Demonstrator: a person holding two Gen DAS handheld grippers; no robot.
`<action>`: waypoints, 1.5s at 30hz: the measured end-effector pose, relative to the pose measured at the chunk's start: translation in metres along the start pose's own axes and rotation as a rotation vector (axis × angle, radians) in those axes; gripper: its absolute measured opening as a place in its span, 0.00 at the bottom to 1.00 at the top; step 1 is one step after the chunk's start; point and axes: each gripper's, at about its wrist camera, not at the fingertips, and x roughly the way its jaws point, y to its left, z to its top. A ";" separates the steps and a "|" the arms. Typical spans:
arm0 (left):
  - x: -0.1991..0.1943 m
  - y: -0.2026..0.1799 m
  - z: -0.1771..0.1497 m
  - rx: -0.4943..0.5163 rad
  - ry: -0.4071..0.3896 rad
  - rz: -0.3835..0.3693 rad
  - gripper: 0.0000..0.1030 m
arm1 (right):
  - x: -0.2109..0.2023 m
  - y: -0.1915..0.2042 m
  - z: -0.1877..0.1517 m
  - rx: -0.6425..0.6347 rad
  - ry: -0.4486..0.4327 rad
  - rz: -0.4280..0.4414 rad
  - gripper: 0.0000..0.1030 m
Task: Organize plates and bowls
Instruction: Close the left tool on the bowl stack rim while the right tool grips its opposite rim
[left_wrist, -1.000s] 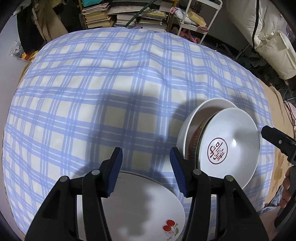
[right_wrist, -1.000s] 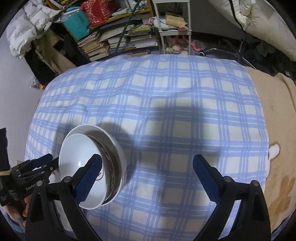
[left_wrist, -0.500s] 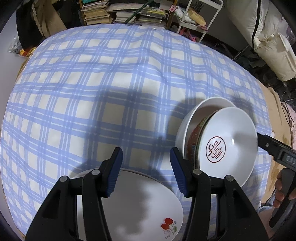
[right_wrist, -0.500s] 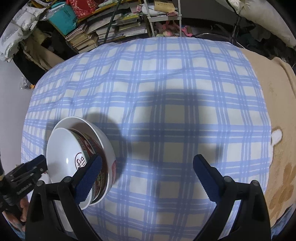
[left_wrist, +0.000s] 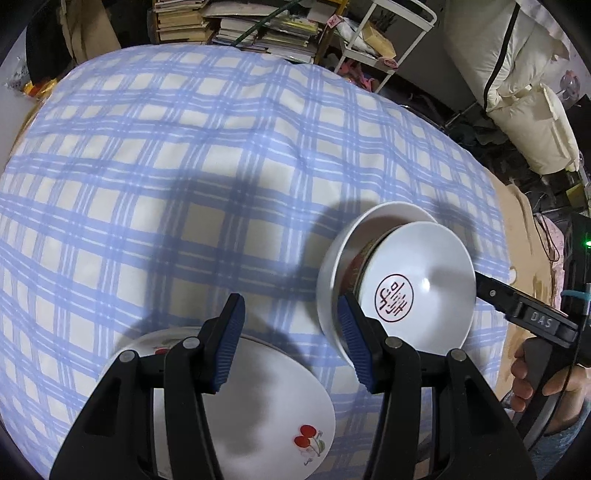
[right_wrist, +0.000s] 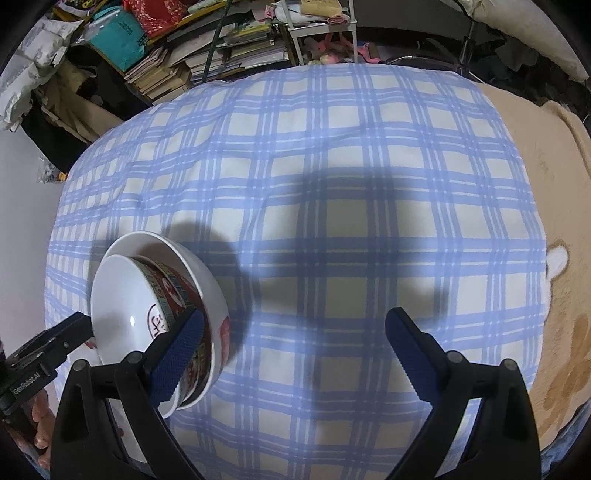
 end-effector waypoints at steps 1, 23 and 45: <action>0.001 0.000 -0.001 0.004 -0.001 0.015 0.51 | 0.000 0.000 0.000 0.004 0.001 0.011 1.00; 0.010 -0.004 0.000 0.024 0.015 0.050 0.51 | 0.001 0.002 -0.002 0.020 0.015 0.072 0.84; 0.008 -0.022 0.000 0.099 -0.028 0.197 0.51 | -0.001 0.016 -0.007 -0.018 0.018 0.179 0.31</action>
